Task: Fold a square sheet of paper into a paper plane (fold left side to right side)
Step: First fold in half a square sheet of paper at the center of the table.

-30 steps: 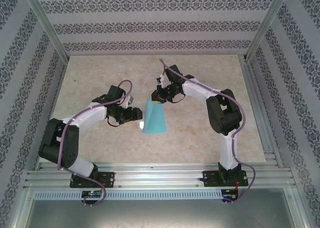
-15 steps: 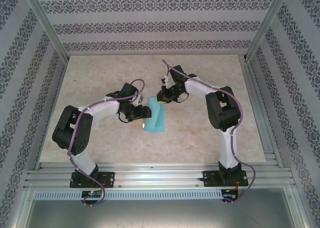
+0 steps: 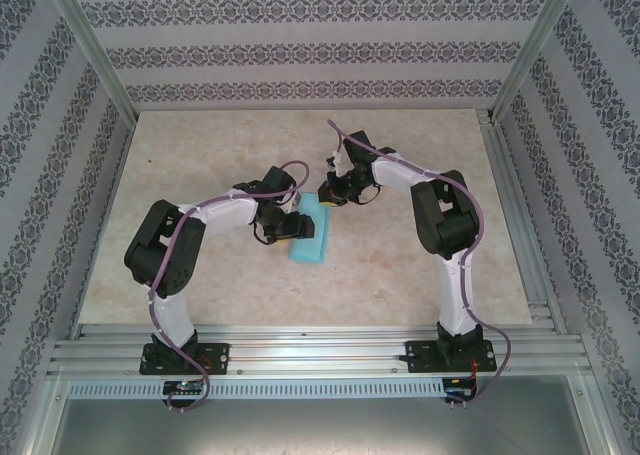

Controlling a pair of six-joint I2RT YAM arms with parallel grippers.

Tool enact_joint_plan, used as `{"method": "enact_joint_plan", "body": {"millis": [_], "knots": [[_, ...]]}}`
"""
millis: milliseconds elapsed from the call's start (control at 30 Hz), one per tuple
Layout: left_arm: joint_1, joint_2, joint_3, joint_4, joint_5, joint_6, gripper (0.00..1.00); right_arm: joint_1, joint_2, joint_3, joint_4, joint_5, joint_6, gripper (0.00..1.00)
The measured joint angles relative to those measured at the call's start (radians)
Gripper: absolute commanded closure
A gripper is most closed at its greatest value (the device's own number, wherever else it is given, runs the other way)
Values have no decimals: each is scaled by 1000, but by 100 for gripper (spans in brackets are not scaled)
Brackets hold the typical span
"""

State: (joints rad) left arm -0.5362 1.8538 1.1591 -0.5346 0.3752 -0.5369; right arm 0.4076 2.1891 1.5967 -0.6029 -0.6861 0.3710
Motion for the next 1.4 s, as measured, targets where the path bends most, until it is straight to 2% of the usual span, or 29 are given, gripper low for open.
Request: {"method": "enact_joint_plan", "body": {"millis": [367, 633, 800, 1033, 1400], "knots": [[0, -6, 14, -6, -15, -22, 28, -5, 15, 5, -16, 20, -8, 92], [32, -13, 63, -12, -21, -23, 28, -5, 18, 5, -18, 20, -8, 92], [32, -1, 81, -15, -33, -23, 30, -5, 23, 5, -19, 23, -8, 91], [32, 38, 83, -16, -49, -22, 40, -5, 31, 12, -22, 27, -8, 91], [30, 68, 83, -19, -49, -22, 41, -4, 49, 39, -34, 32, -8, 90]]}}
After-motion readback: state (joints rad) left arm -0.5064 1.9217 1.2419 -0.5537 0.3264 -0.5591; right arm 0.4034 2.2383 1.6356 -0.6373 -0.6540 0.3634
